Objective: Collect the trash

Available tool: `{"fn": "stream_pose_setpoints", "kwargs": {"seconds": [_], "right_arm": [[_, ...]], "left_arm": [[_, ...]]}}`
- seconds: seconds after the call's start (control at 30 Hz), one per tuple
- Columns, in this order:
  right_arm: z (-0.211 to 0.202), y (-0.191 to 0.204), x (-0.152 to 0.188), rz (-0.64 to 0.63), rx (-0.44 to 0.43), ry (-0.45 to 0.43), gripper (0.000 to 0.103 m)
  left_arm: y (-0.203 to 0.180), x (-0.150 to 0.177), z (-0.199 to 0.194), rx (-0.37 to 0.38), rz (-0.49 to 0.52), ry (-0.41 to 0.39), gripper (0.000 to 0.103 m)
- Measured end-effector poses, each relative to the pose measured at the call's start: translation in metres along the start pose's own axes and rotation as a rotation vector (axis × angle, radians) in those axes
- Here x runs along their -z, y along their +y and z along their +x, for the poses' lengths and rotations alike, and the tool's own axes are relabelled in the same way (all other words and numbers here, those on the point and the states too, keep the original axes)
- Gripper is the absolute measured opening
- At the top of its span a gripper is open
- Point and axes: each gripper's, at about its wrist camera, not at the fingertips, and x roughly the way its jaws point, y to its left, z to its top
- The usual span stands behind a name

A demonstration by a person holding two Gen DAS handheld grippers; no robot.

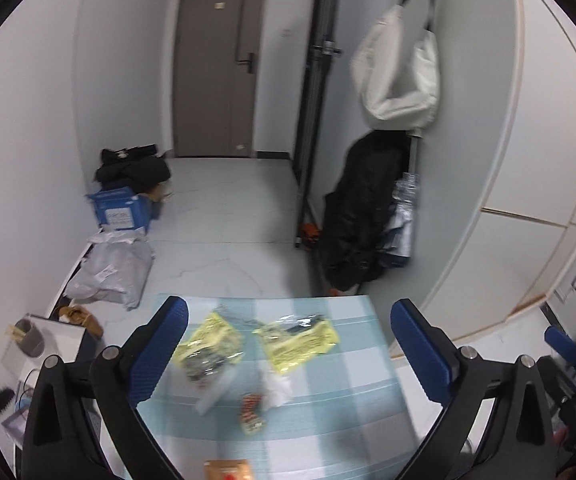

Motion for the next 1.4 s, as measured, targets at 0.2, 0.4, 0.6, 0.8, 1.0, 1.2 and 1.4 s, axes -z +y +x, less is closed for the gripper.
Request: {"fn": "stream_pose_setpoints", "kwargs": {"seconds": [0.2,0.4,0.6,0.8,1.0,1.2,1.4], "right_arm": [[0.029,0.039,0.001,-0.055,-0.065,0.011,0.097],[0.064,0.073,0.008,-0.096,-0.108,0.035,0.1],[0.11,0.1,0.016,-0.14,-0.132,0.078,0.102],[0.157,0.113,0.047,-0.166,-0.151,0.158,0.102],[0.195,0.098,0.069,-0.147,-0.119,0.266,0.102],[0.211,0.086,0.07,-0.126,-0.093,0.288,0.102],[0.222,0.081,0.075,-0.111,-0.078,0.332,0.102]], "left_arm": [[0.041,0.017,0.001,-0.057,-0.06,-0.015,0.101],[0.077,0.047,0.007,-0.1,-0.092,-0.018,0.101],[0.107,0.077,0.029,-0.09,-0.115,0.077,0.101],[0.121,0.108,0.066,-0.014,-0.121,0.297,0.101],[0.107,0.15,0.089,0.064,-0.06,0.496,0.101],[0.087,0.179,0.095,0.088,0.065,0.616,0.101],[0.081,0.195,0.1,0.065,0.112,0.686,0.101]]}}
